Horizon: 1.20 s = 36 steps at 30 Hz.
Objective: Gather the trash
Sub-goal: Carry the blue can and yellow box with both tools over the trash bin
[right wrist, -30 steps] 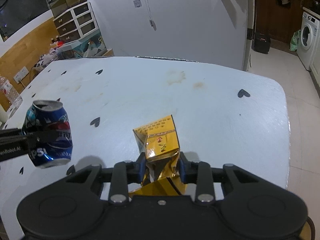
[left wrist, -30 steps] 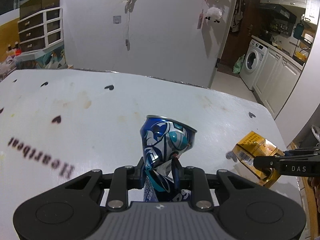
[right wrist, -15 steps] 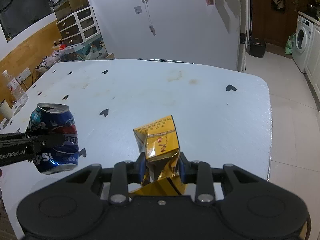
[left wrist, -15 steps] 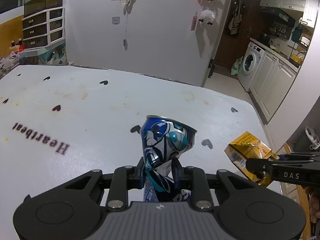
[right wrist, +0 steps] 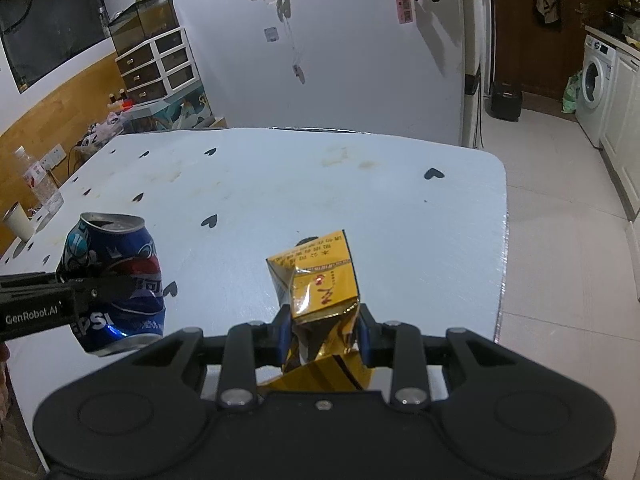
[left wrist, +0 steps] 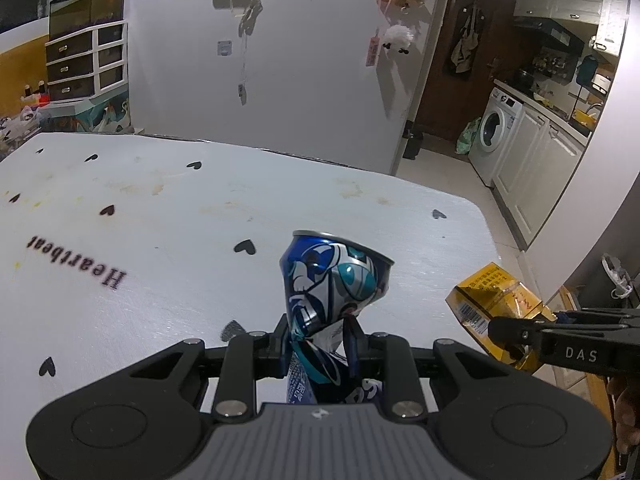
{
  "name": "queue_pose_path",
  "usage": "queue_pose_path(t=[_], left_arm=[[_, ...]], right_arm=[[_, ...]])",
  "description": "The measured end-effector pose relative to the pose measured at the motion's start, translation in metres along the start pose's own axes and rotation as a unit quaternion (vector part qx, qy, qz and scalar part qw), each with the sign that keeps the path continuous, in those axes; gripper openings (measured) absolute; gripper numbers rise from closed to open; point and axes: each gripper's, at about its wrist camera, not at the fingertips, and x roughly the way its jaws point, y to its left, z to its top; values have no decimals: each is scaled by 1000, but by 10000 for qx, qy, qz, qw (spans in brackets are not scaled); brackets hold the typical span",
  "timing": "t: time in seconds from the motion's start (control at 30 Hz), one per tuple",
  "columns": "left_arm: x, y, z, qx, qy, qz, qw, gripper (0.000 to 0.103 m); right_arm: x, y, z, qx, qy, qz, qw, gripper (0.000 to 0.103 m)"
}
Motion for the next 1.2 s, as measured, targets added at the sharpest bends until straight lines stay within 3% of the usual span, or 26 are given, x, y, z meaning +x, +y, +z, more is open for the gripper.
queue_pose_path(t=[0.47, 0.77, 1.2], left_arm=[[-3, -77, -4, 137, -26, -153, 9998, 27], [10, -146, -8, 235, 79, -346, 9991, 27], [58, -255, -29, 457, 605, -844, 9935, 27]], right_arm=[[-42, -61, -13, 174, -151, -60, 9997, 33], [-67, -129, -23, 375, -177, -207, 9989, 33], [-88, -239, -59, 790, 81, -602, 9950, 33]])
